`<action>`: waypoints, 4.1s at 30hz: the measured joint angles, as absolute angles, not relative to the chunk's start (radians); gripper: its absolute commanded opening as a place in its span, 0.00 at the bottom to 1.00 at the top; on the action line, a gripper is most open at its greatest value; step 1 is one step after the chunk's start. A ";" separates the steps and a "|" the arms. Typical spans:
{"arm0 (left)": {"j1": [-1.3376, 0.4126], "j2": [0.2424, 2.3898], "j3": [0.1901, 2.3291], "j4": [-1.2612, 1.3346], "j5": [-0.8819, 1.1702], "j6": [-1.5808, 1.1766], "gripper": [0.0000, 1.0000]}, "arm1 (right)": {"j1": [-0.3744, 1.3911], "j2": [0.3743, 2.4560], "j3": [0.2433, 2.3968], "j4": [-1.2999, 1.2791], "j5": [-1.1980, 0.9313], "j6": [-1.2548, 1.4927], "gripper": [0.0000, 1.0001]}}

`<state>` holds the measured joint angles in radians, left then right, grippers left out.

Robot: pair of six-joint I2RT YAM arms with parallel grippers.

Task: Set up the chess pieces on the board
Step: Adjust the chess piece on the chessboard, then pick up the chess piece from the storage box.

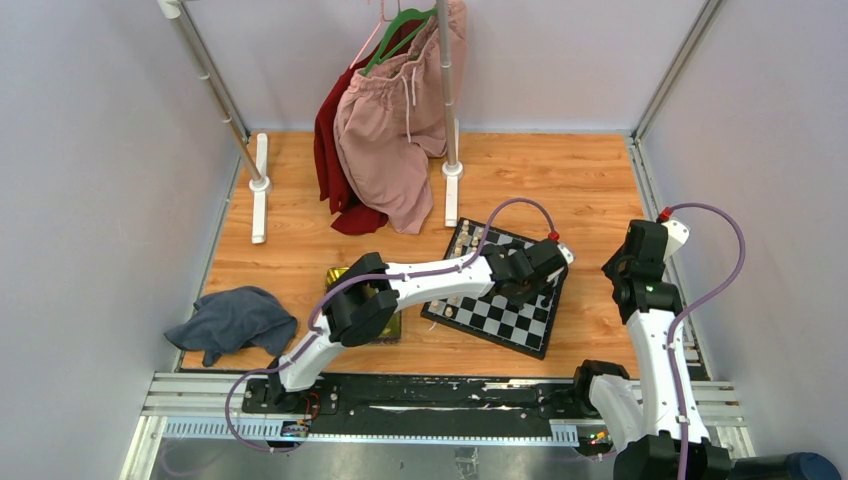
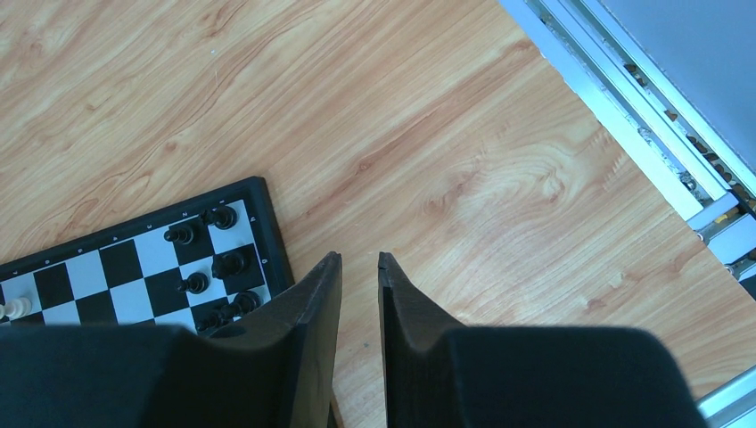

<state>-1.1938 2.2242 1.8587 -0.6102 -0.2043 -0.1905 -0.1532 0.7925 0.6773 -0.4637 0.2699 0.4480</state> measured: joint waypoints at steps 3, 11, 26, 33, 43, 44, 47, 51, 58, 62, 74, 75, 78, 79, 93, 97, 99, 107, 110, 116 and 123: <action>-1.194 2.246 1.875 -0.606 -0.197 -0.191 0.00 | -0.153 0.788 0.677 -0.464 0.270 0.448 0.26; -1.194 2.277 1.892 -0.601 -0.180 -0.191 0.00 | -0.153 0.788 0.677 -0.463 0.270 0.448 0.26; -1.193 2.301 1.906 -0.575 -0.152 -0.196 0.00 | -0.153 0.787 0.668 -0.463 0.270 0.448 0.26; -1.193 2.317 1.927 -0.560 -0.140 -0.200 0.00 | -0.153 0.787 0.668 -0.463 0.270 0.447 0.26; -1.193 2.326 1.937 -0.555 -0.139 -0.206 0.00 | -0.153 0.787 0.667 -0.463 0.270 0.447 0.26; -1.193 2.326 1.937 -0.555 -0.141 -0.206 0.00 | -0.153 0.787 0.667 -0.463 0.270 0.447 0.26; -1.191 2.319 1.920 -0.545 -0.154 -0.206 0.00 | -0.153 0.787 0.667 -0.463 0.270 0.445 0.26; -1.179 2.262 1.826 -0.525 -0.170 -0.213 0.00 | -0.153 0.787 0.668 -0.462 0.270 0.441 0.26; -1.142 2.150 1.666 -0.532 -0.204 -0.223 0.00 | -0.153 0.787 0.668 -0.451 0.262 0.433 0.26; -1.139 2.088 1.609 -0.559 -0.239 -0.241 0.06 | -0.153 0.788 0.668 -0.448 0.262 0.427 0.25; -1.057 1.648 1.340 -0.663 -0.412 -0.434 0.67 | -0.150 0.803 0.689 -0.448 0.234 0.426 0.25; -1.041 1.612 1.311 -0.673 -0.424 -0.459 0.70 | -0.150 0.805 0.694 -0.447 0.228 0.426 0.25; -1.000 1.513 1.222 -0.714 -0.468 -0.529 0.78 | -0.145 0.809 0.700 -0.447 0.210 0.427 0.25; -0.994 1.493 1.202 -0.727 -0.476 -0.542 0.79 | -0.144 0.809 0.700 -0.447 0.208 0.427 0.25; -0.866 1.279 0.903 -0.814 -0.543 -0.737 0.86 | -0.097 0.825 0.710 -0.440 0.148 0.409 0.25; -0.827 1.233 0.840 -0.818 -0.545 -0.768 0.79 | -0.062 0.838 0.711 -0.439 0.147 0.398 0.25; -0.811 1.214 0.819 -0.818 -0.545 -0.779 0.77 | -0.046 0.840 0.712 -0.439 0.148 0.396 0.25; -0.775 1.171 0.723 -0.773 -0.520 -0.794 0.66 | -0.019 0.842 0.712 -0.439 0.156 0.395 0.25; -0.769 1.174 0.699 -0.751 -0.501 -0.792 0.64 | -0.019 0.841 0.712 -0.439 0.157 0.395 0.25; -0.765 1.197 0.692 -0.702 -0.485 -0.780 0.60 | -0.019 0.841 0.712 -0.439 0.158 0.391 0.25; -0.754 1.233 0.690 -0.654 -0.474 -0.759 0.57 | -0.019 0.841 0.712 -0.439 0.161 0.383 0.25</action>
<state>-0.7536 1.2327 0.6895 -0.6540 -0.4744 -0.7586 -0.0193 0.8413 0.7116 -0.4389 0.1612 0.3828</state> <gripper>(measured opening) 0.578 0.251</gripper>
